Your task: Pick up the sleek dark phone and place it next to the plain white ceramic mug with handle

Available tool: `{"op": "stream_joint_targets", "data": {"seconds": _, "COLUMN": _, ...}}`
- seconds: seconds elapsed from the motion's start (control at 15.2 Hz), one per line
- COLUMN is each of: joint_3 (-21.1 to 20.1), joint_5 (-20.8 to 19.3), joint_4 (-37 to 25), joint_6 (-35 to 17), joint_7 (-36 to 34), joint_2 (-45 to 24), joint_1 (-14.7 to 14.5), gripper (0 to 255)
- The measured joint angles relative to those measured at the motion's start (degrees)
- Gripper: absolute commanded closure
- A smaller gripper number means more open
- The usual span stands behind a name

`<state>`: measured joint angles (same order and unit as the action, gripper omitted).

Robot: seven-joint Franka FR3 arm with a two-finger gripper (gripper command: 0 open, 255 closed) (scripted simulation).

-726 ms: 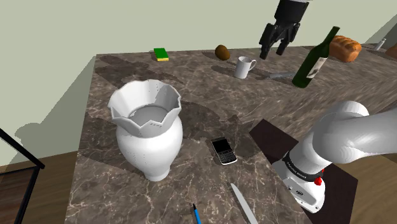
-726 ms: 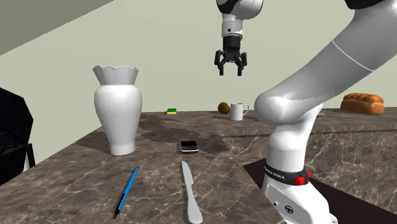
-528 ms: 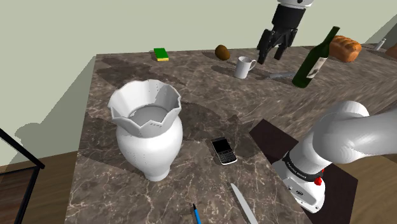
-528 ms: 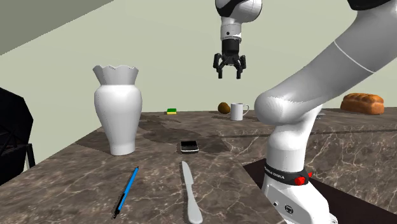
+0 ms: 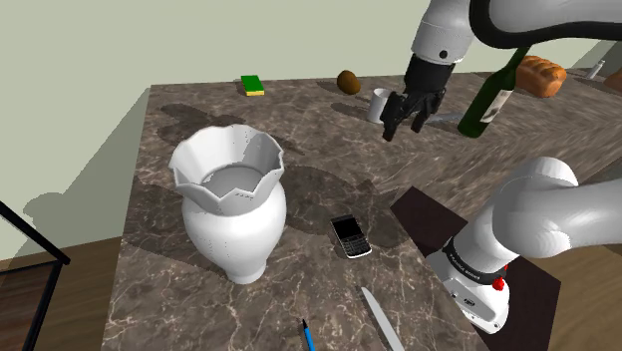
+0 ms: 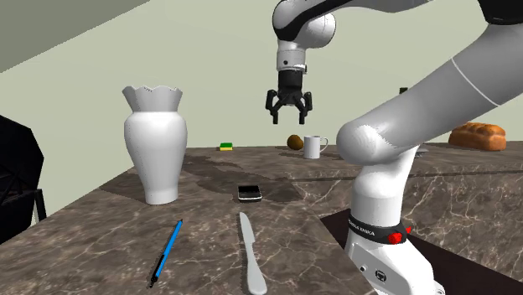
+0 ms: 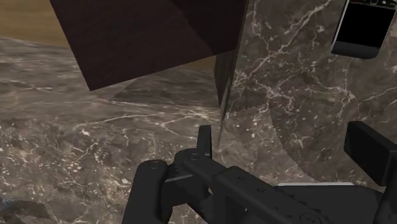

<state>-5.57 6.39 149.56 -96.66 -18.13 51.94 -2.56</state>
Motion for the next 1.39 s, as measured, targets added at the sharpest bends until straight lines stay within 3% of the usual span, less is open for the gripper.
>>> {"op": "stream_joint_targets", "data": {"seconds": 0.66, "joint_3": -12.62, "joint_5": 11.83, "joint_4": 10.92, "joint_6": -13.1, "joint_7": -11.76, "joint_2": -0.52, "joint_1": -6.93, "gripper": 0}}
{"op": "stream_joint_targets", "data": {"seconds": 1.06, "joint_3": -21.65, "joint_5": 19.06, "joint_4": 12.88, "joint_6": -24.32, "joint_7": -18.59, "joint_2": -8.31, "joint_1": -10.63, "gripper": 0}}
{"op": "stream_joint_targets", "data": {"seconds": 1.39, "joint_3": -24.28, "joint_5": 21.17, "joint_4": 14.64, "joint_6": -30.46, "joint_7": -19.16, "joint_2": -12.43, "joint_1": -11.11, "gripper": 0}}
